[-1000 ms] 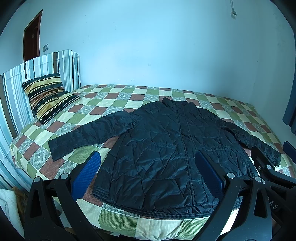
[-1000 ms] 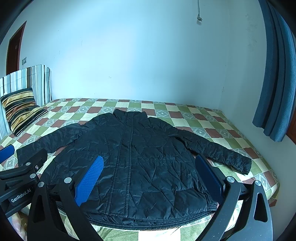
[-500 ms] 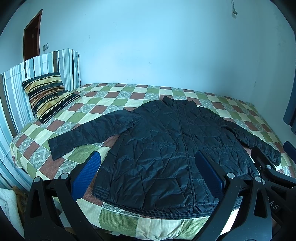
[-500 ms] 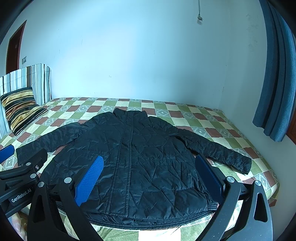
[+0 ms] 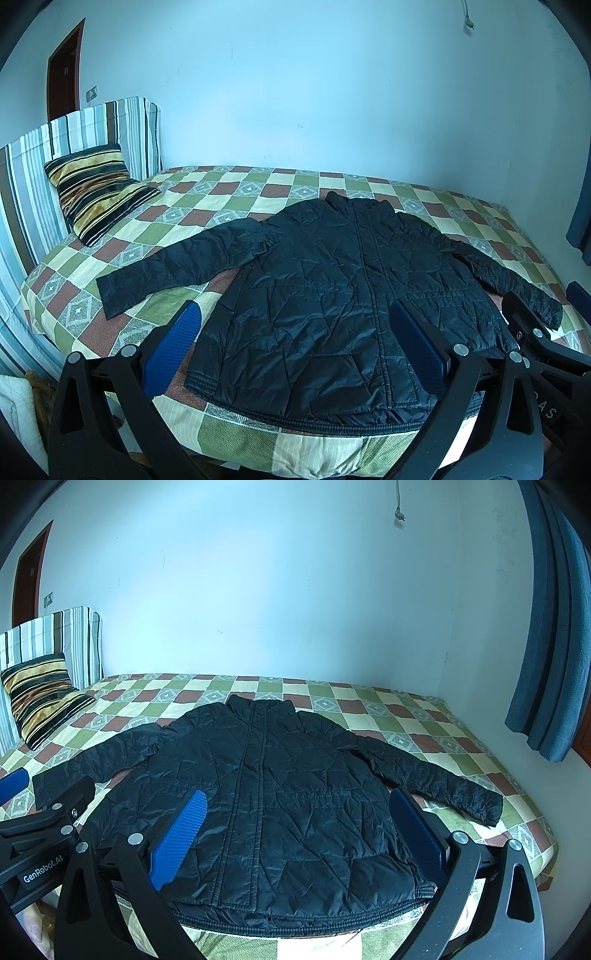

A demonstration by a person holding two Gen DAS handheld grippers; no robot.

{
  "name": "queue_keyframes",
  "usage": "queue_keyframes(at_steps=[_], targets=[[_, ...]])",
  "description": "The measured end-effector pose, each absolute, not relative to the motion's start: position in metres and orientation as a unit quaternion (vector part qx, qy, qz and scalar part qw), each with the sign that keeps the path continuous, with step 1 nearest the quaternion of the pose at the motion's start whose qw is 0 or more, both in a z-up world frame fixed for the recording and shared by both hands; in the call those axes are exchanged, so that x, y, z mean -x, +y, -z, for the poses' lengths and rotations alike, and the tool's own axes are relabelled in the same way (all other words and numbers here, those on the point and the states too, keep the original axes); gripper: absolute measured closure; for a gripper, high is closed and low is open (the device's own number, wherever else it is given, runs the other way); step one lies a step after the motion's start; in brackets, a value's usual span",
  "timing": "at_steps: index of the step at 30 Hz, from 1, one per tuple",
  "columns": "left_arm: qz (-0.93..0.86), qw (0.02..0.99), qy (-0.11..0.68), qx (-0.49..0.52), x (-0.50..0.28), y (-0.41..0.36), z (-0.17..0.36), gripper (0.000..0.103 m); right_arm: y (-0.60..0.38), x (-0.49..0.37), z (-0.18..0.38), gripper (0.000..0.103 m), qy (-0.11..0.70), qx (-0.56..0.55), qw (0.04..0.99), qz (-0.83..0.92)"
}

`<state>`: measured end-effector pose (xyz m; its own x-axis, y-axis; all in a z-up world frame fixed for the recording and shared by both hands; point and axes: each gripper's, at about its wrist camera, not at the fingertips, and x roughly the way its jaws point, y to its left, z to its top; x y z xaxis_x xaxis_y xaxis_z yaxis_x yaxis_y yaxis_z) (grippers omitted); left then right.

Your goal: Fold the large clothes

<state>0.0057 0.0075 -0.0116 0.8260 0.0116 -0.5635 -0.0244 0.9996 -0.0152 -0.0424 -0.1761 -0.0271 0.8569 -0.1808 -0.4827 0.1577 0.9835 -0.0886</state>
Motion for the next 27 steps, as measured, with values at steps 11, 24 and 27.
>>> queue_keyframes(at_steps=[11,24,27], targets=[[-0.009,0.955,0.297,0.011,-0.006,0.01,0.013,0.002,-0.175,0.042,0.03,0.005,0.254,0.023,0.963,0.088],[-0.01,0.952,0.305,0.008,-0.012,0.01,0.021,0.002,-0.174,0.039,0.038,0.005,0.263,0.025,0.961,0.086],[-0.011,0.949,0.314,0.007,-0.02,0.009,0.025,0.002,-0.174,0.031,0.042,0.005,0.272,0.026,0.958,0.085]])
